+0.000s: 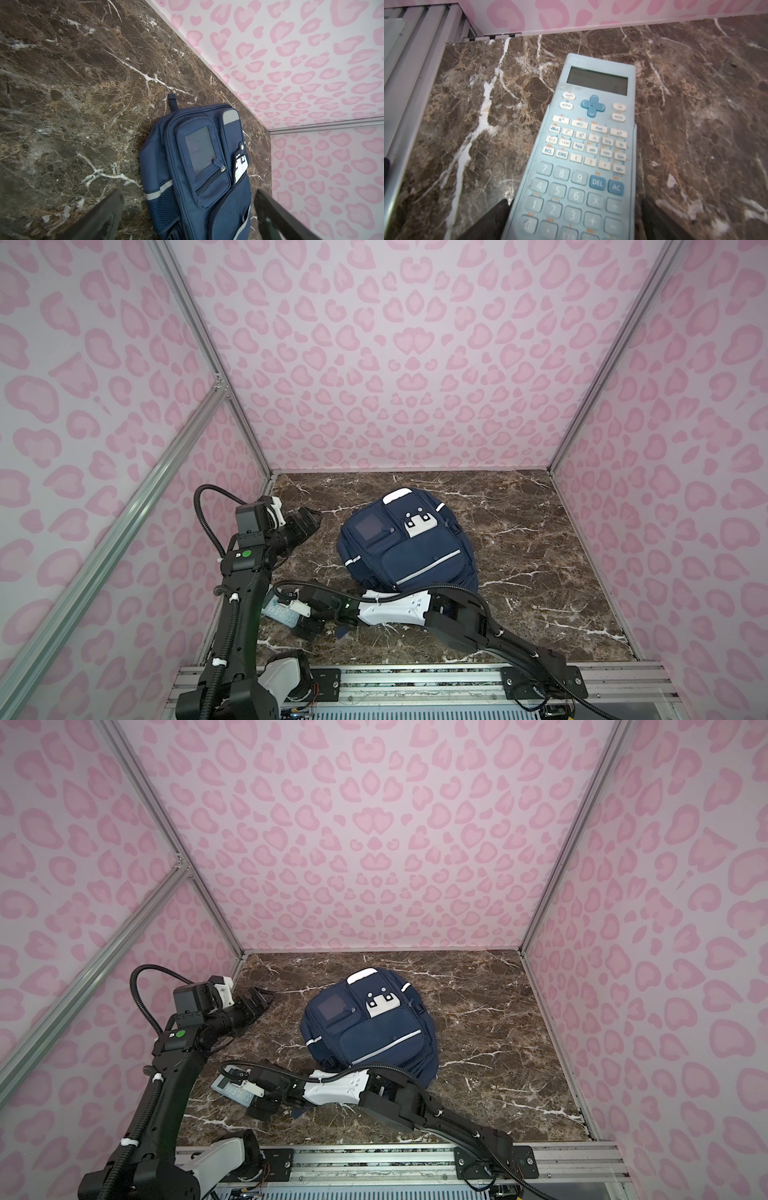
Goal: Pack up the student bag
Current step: 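Lower the right gripper onto the light-blue calculator beside the backpack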
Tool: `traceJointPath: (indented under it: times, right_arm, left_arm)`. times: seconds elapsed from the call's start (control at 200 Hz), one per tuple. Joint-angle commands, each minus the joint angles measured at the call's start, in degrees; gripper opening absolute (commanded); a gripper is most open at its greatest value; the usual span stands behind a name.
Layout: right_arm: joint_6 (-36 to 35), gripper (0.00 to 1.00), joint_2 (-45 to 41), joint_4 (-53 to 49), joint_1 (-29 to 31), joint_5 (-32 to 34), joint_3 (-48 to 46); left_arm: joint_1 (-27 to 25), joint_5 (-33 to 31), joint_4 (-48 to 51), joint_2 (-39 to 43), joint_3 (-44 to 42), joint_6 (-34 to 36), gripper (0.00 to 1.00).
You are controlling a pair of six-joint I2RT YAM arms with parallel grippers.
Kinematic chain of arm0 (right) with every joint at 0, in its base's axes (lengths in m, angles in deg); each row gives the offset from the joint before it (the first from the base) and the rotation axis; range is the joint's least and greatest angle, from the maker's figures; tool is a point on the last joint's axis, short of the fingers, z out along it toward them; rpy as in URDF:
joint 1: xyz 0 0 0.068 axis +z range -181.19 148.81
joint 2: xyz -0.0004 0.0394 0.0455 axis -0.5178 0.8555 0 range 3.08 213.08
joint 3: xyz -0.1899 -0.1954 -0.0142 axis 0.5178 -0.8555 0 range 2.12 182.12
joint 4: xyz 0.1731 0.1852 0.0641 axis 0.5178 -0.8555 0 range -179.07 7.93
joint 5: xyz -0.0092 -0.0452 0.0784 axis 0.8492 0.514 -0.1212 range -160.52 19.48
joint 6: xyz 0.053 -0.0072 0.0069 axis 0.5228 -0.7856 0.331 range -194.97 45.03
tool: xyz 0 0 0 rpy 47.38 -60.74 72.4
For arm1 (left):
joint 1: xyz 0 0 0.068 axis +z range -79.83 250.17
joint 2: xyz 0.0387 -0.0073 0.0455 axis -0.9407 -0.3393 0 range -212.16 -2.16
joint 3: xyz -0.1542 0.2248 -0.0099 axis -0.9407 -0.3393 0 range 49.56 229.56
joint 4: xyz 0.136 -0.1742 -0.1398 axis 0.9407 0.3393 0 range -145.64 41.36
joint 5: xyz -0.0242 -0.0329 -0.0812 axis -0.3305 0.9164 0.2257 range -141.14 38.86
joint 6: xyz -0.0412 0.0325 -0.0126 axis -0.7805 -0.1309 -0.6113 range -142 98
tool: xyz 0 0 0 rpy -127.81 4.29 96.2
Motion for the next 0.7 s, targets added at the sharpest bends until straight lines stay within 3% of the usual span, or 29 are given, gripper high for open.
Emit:
traceJointPath:
  times: [0.0, 0.215, 0.34, 0.405, 0.52, 0.695]
  right_arm:
    - [-1.0, 0.99, 1.9, -1.7, 1.3, 1.8, 2.0]
    - [-1.1, 0.99, 11.5, -7.9, 1.6, 4.1, 17.5]
    - [1.4, 0.99, 16.7, -11.9, 1.0, 9.1, 27.1]
    - [1.4, 0.99, 17.8, -11.9, 0.7, 7.7, 28.6]
    - [-0.6, 0.86, 17.8, -11.2, 1.0, 3.2, 28.1]
    - [-3.9, 0.75, 17.5, -12.1, 0.7, -0.5, 27.3]
  left_arm:
    - [0.1, 0.9, -0.1, 0.9, 0.1, 0.7, 0.99]
    - [0.1, 0.4, 0.8, 1.9, 0.2, 1.4, 0.99]
    - [0.1, 0.1, 1.8, 1.7, 0.4, 2.4, 0.99]
    - [0.1, 0.0, 1.6, 1.9, 0.1, 2.5, 0.99]
    - [0.1, -0.3, 1.8, 1.9, 0.0, 2.9, 0.99]
    - [0.1, -0.1, 1.3, 1.8, -0.2, 2.7, 0.99]
